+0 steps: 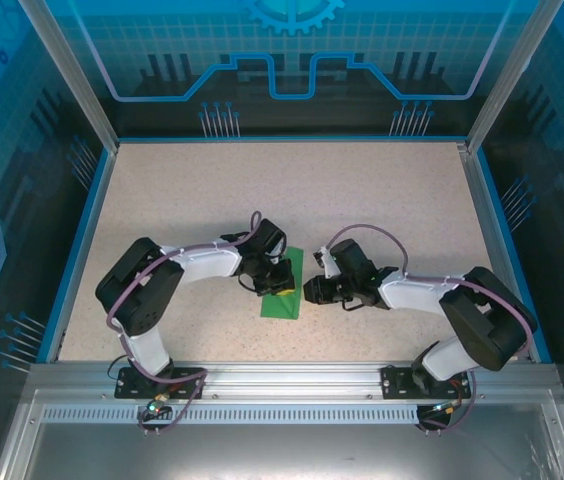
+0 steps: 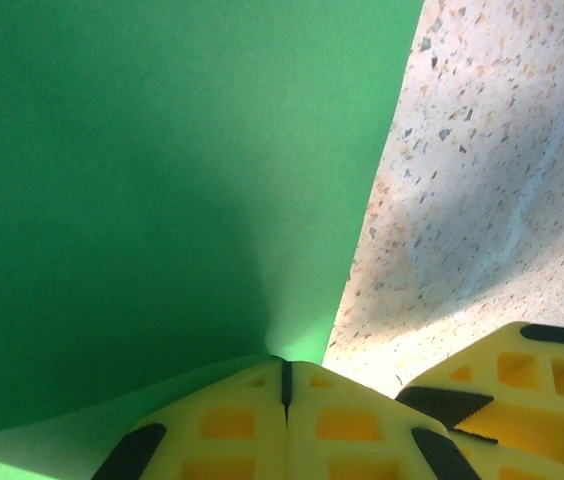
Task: Fold a paper plane with a square sheet of paper (pick it up from the middle)
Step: Fold the triangle a second time at the center of the table.
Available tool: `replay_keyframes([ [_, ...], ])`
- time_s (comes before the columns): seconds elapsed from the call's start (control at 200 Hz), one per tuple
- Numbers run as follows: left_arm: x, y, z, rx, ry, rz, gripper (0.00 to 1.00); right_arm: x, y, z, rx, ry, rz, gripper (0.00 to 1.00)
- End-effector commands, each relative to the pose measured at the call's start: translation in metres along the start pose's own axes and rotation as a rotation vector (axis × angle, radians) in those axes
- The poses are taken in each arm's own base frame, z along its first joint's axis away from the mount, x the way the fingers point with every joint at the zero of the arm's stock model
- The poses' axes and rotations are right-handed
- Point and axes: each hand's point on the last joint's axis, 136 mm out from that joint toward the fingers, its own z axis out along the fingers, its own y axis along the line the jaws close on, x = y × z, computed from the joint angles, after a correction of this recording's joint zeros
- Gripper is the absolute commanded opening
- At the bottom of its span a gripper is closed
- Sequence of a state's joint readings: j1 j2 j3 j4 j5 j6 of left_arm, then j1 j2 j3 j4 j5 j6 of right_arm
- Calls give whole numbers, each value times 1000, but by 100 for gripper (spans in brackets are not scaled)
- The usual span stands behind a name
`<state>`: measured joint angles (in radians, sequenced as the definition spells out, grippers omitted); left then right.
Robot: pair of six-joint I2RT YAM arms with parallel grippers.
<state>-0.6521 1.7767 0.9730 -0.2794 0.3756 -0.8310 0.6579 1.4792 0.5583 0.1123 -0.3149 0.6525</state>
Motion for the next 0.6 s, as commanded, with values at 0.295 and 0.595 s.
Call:
replay_keyframes([
  [0.295,-8,-13,14,28,17,21,4,12,-3,-1,-4,26,-6,18],
  [0.595,-10,-12,17,25,19,22,4,17,-1,4,-13,40,-7,18],
])
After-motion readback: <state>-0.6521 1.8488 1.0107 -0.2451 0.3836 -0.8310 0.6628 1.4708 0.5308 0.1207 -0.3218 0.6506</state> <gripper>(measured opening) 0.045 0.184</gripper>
